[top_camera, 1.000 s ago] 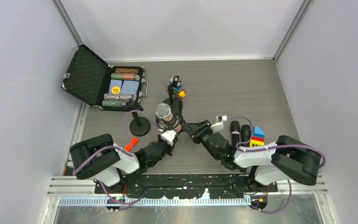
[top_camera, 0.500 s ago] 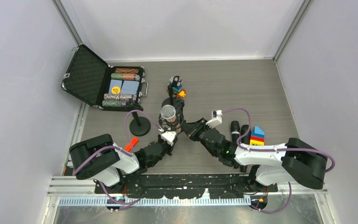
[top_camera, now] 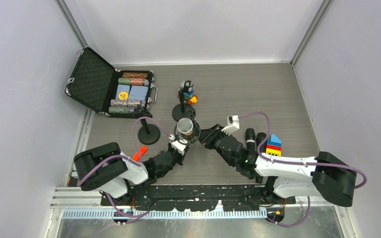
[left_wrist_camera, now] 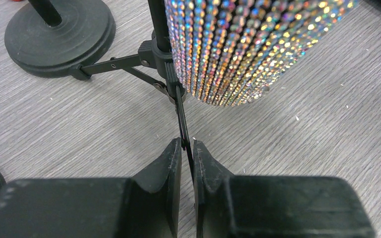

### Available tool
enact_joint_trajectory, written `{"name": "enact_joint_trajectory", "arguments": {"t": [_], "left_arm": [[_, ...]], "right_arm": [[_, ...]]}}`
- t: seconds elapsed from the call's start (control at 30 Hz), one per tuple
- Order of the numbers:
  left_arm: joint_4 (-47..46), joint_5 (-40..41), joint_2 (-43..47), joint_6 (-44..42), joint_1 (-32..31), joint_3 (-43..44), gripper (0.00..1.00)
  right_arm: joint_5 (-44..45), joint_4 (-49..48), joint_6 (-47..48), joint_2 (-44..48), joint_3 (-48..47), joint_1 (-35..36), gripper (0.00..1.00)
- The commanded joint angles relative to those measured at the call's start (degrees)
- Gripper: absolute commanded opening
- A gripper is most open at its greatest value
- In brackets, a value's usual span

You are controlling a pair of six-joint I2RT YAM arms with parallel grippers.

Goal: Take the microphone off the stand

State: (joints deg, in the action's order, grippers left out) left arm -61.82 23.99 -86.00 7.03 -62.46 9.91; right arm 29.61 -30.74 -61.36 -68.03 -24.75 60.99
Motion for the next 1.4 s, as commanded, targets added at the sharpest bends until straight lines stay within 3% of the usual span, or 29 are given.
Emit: {"name": "enact_joint_trajectory", "arguments": {"t": [0.0, 0.73, 0.97, 1.07, 1.27, 1.37], "left_arm": [[-3.67, -0.25, 0.47, -1.08, 0.15, 0.9, 0.0], [-1.72, -0.87, 2.42, -0.35, 0.2, 0.99, 0.0], [-1.72, -1.05, 2.57, -0.44, 0.15, 1.16, 0.0], [-1.68, -1.05, 2.82, -0.52, 0.19, 1.03, 0.0], [-0.11, -1.52, 4.22, -0.6, 0.15, 0.98, 0.0], [-0.05, -2.32, 4.59, -0.79, 0.2, 0.9, 0.09]], "right_arm": [[2.08, 0.57, 0.2, 5.55, 0.11, -0.11, 0.29], [-2.42, 8.18, 3.95, 17.81, -6.56, -0.08, 0.43], [-7.31, 11.66, 4.62, 14.66, -11.47, -0.09, 0.47], [-7.66, 11.88, 4.52, 10.83, -13.63, -0.14, 0.45], [-8.37, 6.64, 4.31, 6.81, -15.23, -0.08, 0.29], [-5.0, 6.59, 3.64, 5.55, -16.03, -0.08, 0.22]]}}
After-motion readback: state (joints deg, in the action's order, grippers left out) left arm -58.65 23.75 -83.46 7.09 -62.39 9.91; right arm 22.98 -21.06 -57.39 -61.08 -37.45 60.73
